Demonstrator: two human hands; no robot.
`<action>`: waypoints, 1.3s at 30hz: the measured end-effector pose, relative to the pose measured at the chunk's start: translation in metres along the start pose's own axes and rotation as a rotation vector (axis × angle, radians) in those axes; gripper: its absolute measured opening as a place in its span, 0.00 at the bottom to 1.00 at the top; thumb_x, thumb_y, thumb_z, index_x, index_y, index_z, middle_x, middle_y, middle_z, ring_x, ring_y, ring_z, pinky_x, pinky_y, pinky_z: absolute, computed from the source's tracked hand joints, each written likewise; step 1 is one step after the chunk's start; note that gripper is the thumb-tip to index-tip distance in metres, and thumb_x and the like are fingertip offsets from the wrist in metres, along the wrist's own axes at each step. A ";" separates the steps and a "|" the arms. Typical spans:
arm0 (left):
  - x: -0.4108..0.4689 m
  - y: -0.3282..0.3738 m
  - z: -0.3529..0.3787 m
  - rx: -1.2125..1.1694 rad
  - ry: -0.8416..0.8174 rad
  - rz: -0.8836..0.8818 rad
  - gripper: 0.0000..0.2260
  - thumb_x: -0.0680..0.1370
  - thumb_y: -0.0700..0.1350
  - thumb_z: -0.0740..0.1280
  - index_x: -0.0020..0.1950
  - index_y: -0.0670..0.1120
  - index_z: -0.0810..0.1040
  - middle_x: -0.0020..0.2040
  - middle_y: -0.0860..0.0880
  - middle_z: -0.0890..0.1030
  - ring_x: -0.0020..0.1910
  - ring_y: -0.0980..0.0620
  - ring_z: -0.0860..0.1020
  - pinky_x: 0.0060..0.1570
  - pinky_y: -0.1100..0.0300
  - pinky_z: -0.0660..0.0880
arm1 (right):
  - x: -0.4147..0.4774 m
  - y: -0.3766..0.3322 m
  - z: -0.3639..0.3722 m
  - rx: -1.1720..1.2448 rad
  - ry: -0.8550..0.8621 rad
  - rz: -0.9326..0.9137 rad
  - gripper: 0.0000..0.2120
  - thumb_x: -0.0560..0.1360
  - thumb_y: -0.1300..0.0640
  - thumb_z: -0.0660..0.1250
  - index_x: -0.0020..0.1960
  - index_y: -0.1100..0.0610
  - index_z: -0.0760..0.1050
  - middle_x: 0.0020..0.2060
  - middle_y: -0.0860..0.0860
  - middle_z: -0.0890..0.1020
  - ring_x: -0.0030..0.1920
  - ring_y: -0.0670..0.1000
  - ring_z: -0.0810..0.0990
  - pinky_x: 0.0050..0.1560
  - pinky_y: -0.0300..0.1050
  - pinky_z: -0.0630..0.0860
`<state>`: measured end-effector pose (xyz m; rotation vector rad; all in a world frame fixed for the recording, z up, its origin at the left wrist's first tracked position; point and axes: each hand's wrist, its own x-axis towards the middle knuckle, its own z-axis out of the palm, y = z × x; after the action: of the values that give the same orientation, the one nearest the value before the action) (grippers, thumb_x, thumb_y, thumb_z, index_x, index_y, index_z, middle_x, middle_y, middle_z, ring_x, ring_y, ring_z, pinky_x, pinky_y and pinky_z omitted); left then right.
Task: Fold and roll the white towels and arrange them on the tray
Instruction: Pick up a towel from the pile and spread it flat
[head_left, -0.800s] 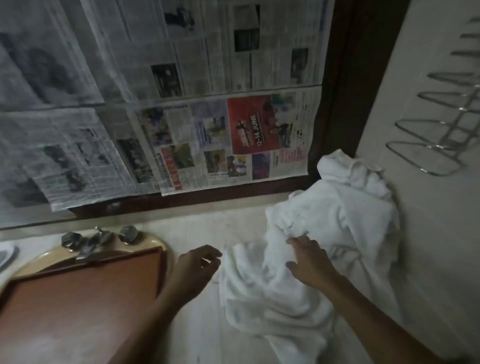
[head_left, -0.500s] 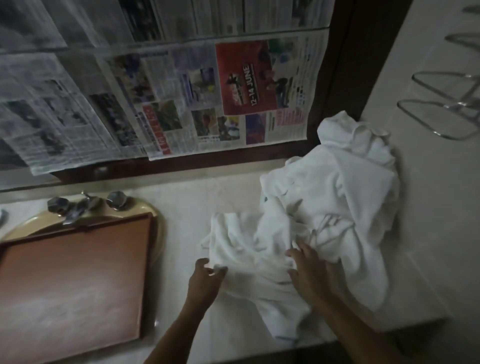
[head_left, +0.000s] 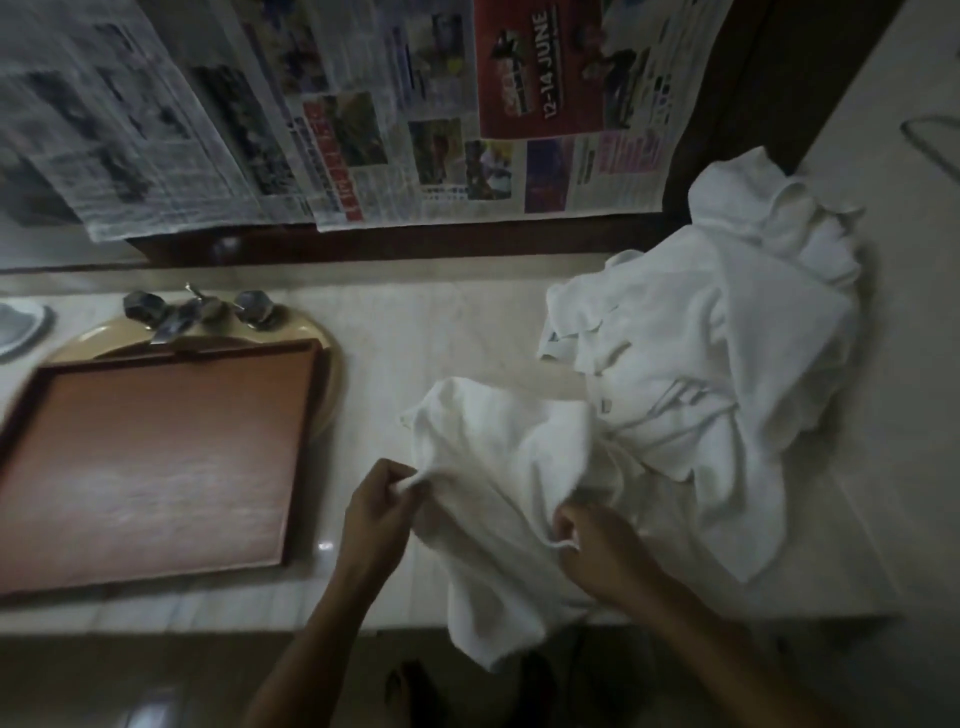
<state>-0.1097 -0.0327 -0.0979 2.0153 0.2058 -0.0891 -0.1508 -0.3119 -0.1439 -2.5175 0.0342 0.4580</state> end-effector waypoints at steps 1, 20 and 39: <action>-0.004 0.003 -0.010 -0.053 -0.023 0.016 0.05 0.79 0.45 0.72 0.44 0.48 0.80 0.41 0.52 0.83 0.41 0.56 0.80 0.39 0.62 0.75 | -0.010 -0.010 0.001 0.003 -0.096 -0.027 0.09 0.70 0.54 0.69 0.50 0.51 0.80 0.46 0.49 0.80 0.51 0.52 0.80 0.50 0.45 0.73; -0.090 0.007 -0.167 -0.269 -0.369 0.090 0.12 0.75 0.50 0.75 0.56 0.47 0.83 0.49 0.42 0.86 0.50 0.40 0.84 0.50 0.46 0.79 | -0.061 -0.116 0.077 -0.303 -0.072 0.087 0.36 0.73 0.41 0.69 0.77 0.43 0.58 0.67 0.53 0.72 0.65 0.57 0.71 0.60 0.51 0.71; -0.116 0.000 -0.204 0.365 -0.513 0.561 0.11 0.76 0.52 0.75 0.40 0.48 0.78 0.34 0.50 0.79 0.32 0.56 0.75 0.33 0.56 0.71 | -0.161 -0.201 0.004 0.220 0.170 -0.146 0.10 0.77 0.59 0.65 0.50 0.45 0.79 0.44 0.42 0.84 0.46 0.40 0.82 0.44 0.46 0.82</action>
<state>-0.2294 0.1387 0.0094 2.2575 -0.7442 -0.2968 -0.2792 -0.1545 0.0145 -2.3155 -0.0321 0.1699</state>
